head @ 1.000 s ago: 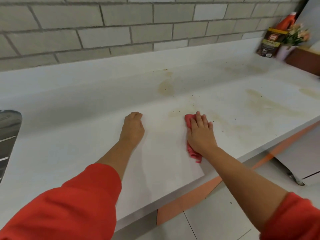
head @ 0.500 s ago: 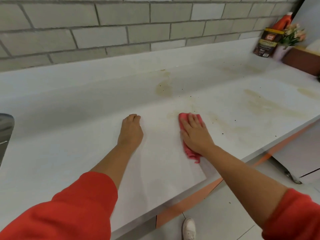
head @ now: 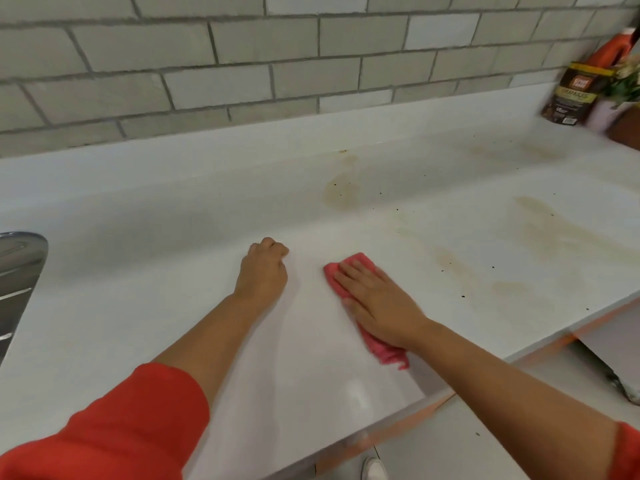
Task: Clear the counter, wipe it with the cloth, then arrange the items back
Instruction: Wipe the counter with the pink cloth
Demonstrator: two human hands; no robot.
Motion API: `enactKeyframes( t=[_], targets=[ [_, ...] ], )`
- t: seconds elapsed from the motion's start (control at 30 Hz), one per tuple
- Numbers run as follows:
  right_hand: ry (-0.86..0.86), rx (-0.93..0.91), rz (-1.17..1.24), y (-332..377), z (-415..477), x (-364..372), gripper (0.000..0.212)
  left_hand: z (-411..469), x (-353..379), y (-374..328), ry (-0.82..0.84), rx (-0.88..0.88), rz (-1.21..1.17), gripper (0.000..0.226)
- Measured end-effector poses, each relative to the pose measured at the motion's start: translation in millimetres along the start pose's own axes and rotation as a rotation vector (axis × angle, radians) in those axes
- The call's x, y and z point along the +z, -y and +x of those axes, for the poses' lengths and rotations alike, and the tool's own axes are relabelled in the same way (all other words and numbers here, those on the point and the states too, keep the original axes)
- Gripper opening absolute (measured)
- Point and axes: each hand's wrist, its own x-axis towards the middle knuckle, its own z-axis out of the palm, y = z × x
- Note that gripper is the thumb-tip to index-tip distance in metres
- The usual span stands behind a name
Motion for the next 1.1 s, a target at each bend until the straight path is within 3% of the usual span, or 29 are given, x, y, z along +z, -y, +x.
enactKeyframes(
  t=[0.07,0.17,0.23,0.37,0.53,0.6,0.7,0.77,0.83,0.97,1.1],
  targets=[
    [-0.025,0.093,-0.007,-24,-1,-4,0.08,11,-5,2,-0.052,-0.039,-0.088,0.034],
    [-0.017,0.322,-0.028,-51,30,-7,0.06,25,-8,5,-0.138,-0.082,-0.157,0.035],
    [-0.021,0.376,-0.055,-48,61,-6,0.058,35,-6,5,-0.148,-0.097,-0.15,0.038],
    [0.002,0.239,-0.052,-7,102,-2,0.06,56,3,1,-0.087,-0.132,-0.108,0.036],
    [0.028,-0.133,0.015,10,61,4,0.068,79,11,0,0.027,-0.155,0.098,0.043],
    [0.031,-0.127,0.04,-12,51,2,0.076,86,10,7,0.111,-0.236,0.217,0.048],
    [-0.018,0.099,-0.006,-52,72,-3,0.081,89,12,12,0.168,-0.305,0.304,0.051],
    [-0.035,0.279,-0.036,-70,101,-5,0.065,88,14,13,0.17,-0.301,0.323,0.051],
    [-0.029,0.338,-0.065,-72,135,-7,0.056,89,16,13,0.167,-0.3,0.333,0.051],
    [0.044,0.176,-0.032,-37,182,-3,0.055,90,16,13,0.168,-0.304,0.335,0.05],
    [0.023,-0.062,-0.017,-10,152,0,0.053,90,14,13,0.175,-0.298,0.313,0.051]
  ],
)
